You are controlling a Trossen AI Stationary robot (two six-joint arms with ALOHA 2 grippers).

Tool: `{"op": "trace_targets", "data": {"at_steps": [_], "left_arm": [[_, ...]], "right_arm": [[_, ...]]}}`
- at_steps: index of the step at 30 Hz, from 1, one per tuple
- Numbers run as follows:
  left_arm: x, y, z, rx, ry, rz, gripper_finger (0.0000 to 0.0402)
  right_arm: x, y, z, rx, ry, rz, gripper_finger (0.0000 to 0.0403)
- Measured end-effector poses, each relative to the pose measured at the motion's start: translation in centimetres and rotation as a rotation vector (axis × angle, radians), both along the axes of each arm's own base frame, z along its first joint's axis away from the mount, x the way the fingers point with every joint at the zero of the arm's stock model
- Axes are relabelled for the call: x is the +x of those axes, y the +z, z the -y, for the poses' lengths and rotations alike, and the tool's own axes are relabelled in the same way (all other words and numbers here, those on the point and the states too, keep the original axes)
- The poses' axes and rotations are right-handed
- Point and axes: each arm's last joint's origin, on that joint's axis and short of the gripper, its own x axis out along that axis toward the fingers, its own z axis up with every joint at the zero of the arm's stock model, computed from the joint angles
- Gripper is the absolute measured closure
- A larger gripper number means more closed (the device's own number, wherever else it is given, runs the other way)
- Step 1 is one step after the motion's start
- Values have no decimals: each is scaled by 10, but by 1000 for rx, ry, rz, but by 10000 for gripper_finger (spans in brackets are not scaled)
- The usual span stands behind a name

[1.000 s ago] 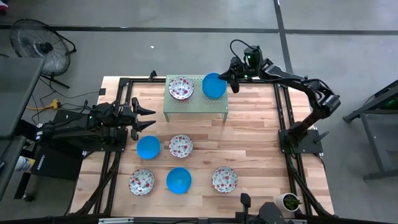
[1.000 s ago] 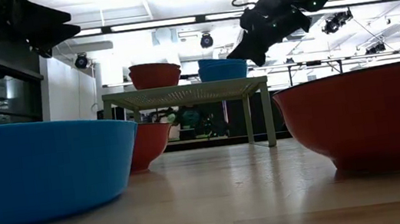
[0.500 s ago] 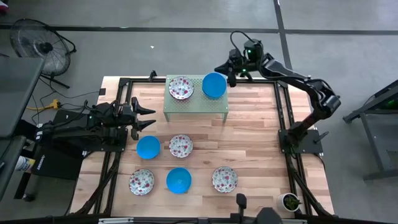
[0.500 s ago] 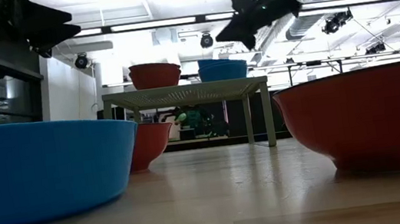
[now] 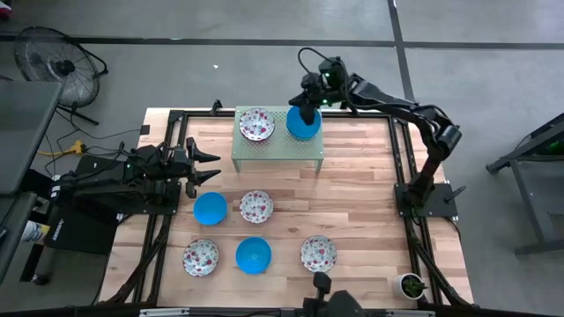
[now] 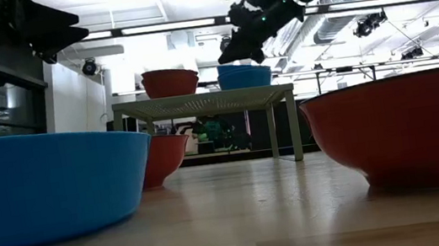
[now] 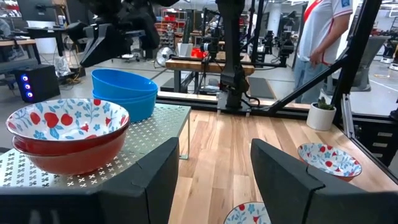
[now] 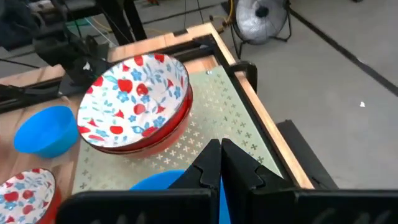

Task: Pick & Place Mini bowls
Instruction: Stack the blue bowl on top of the stacked blue bowls on the shelf, then stack the white and red bowl on top of the stacked white and red bowls on the shelf

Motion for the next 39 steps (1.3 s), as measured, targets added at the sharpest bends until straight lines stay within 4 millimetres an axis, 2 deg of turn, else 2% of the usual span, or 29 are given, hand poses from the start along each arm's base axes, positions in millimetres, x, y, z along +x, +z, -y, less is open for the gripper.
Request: {"op": "trace_targets", "data": {"at_steps": [8, 15, 21, 31, 35, 39], "left_arm": [[0, 0, 0, 3, -1, -1, 207], [0, 0, 0, 3, -3, -2, 207], [0, 0, 0, 3, -3, -2, 207], [0, 0, 0, 3, -2, -2, 207], [0, 0, 0, 3, -2, -2, 207], [0, 0, 0, 3, -2, -4, 207]], "right_arm": [[6, -21, -1, 71, -53, -108, 403], [4, -8, -4, 45, -83, -66, 403], [-9, 19, -13, 6, -95, -14, 403], [-53, 91, -47, -133, -98, 147, 403], [-67, 106, -57, -162, -95, 172, 403], [-76, 111, -65, -166, -87, 154, 403]]}}
